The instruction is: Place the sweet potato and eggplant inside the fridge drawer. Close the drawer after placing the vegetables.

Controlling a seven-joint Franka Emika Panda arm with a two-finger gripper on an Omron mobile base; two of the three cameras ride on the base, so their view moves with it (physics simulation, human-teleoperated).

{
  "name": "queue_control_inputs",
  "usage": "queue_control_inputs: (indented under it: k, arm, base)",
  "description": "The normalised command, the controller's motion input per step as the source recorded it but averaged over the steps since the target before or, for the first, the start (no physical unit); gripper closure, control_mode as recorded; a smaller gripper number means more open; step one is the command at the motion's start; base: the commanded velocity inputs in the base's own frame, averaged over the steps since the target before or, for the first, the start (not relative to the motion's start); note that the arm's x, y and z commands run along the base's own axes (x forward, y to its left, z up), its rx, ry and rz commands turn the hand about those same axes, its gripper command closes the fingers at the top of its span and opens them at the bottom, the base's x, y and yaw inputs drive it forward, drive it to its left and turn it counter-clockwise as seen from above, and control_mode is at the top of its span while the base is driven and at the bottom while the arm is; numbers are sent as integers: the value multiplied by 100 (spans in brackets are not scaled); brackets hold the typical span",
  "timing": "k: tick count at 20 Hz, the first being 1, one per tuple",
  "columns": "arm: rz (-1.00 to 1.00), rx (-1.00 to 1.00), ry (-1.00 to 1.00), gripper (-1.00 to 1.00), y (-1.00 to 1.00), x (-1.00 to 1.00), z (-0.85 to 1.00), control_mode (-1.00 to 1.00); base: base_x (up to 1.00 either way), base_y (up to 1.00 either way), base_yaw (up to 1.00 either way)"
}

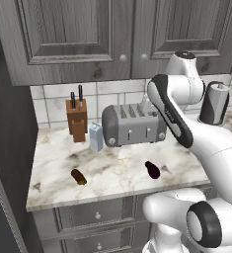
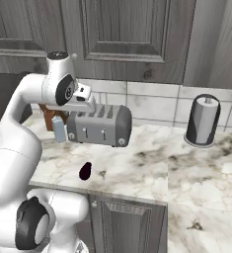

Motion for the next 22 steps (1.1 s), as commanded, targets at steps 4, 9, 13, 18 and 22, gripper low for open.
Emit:
queue_control_inputs:
  k: [4, 9, 13, 18, 22]
  arm:
    - [0, -3, 0, -100, 5, -9, -30, -100]
    - [-4, -3, 15, -100, 38, -24, -100, -100]
    - [-7, 0, 28, -100, 5, 0, -100, -100]
    - [0, 2, 7, -100, -16, 3, -80, -100]
    - [0, 0, 8, -100, 0, 19, -80, -100]
  base:
    - [0, 0, 0]
    - [0, 0, 0]
    - [0, 0, 0]
    - [0, 0, 0]
    - [0, 0, 0]
